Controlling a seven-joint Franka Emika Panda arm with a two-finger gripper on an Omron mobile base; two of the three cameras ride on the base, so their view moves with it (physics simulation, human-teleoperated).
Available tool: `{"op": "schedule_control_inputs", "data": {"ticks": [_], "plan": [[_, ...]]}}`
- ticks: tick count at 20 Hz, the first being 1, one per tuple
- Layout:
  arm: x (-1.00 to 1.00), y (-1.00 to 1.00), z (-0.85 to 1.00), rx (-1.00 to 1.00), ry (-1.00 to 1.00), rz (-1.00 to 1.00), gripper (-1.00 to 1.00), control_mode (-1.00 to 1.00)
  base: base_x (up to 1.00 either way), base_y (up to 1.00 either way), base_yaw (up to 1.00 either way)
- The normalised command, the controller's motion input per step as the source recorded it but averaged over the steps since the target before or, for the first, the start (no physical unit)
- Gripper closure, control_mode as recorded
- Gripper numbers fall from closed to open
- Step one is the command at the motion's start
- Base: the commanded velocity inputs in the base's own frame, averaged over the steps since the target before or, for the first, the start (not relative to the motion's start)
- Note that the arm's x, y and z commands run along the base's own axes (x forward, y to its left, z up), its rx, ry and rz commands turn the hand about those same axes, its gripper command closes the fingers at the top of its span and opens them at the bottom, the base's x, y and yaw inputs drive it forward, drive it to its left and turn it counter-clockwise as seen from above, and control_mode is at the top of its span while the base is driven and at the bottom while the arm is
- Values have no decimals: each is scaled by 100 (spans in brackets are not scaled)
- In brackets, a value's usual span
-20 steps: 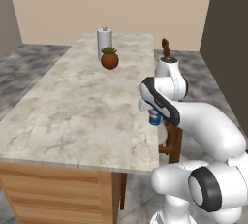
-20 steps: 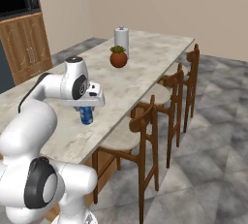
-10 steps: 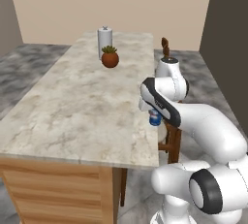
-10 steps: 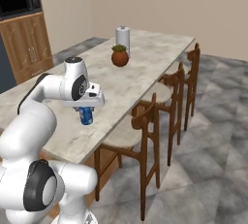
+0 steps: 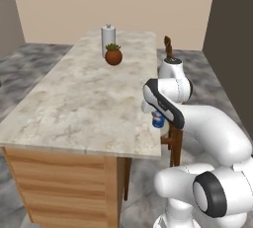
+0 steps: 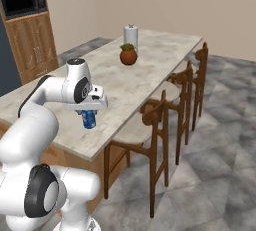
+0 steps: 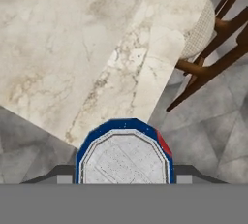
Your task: Four empty soda cans are scattered around the kitchen. Gather all the cans and cluster them next to the stove for recycling.
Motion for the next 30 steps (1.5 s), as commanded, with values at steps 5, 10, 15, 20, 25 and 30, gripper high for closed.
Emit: {"op": "schedule_control_inputs", "data": {"ticks": [5, 10, 15, 20, 25, 30], "plan": [[0, 0, 0, 0, 0, 0, 100, 100, -60, 5, 0], [0, 0, 0, 0, 0, 0, 100, 100, -50, 21, 2], [0, 0, 0, 0, 0, 0, 100, 100, -39, 42, 10], [0, 0, 0, 0, 0, 0, 100, 100, -33, 57, 20], [0, 0, 0, 0, 0, 0, 100, 100, -15, 61, 29], [0, 0, 0, 0, 0, 0, 100, 100, -1, 57, 33]]}}
